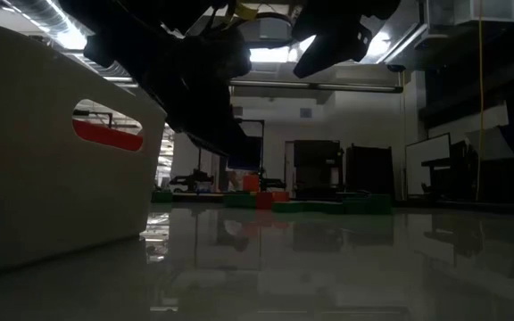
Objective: Sort blocks by size
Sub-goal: Put the square blue game piece into the gray bin
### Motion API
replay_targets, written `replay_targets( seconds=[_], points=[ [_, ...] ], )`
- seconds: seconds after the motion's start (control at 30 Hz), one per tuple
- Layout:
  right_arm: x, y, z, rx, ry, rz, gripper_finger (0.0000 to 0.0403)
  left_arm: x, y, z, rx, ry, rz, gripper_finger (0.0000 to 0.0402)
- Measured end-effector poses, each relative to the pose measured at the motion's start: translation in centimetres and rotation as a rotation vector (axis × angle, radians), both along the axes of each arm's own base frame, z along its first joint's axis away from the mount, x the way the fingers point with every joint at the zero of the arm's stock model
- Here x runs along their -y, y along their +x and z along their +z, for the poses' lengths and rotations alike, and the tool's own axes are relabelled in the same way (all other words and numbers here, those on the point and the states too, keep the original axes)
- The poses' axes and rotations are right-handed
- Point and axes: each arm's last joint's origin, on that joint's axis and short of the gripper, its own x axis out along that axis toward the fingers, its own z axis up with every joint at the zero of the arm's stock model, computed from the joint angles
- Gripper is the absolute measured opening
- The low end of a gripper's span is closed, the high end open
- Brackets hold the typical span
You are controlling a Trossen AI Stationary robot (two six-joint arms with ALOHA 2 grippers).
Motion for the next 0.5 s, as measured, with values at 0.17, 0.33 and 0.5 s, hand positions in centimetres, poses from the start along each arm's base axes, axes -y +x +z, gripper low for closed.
replay_targets(
  seconds=[0.17, 0.33, 0.5],
  points=[
    [-0.1, -0.1, -0.1, -0.023, 0.025, 0.028, 0.0305, 0.0, 0.0, 0.0, 0.0, 0.002, -0.002, 0.0082],
    [0.1, -0.5, -0.1, -0.078, 0.08, 0.083, 0.0305, 0.0, 0.1, 0.1, 0.008, 0.0, -0.001, 0.0082],
    [0.7, -2.9, 1.0, -0.208, 0.058, 0.181, 0.0305, -0.1, 0.4, 0.5, 0.068, -0.027, 0.016, 0.0082]
  ],
)
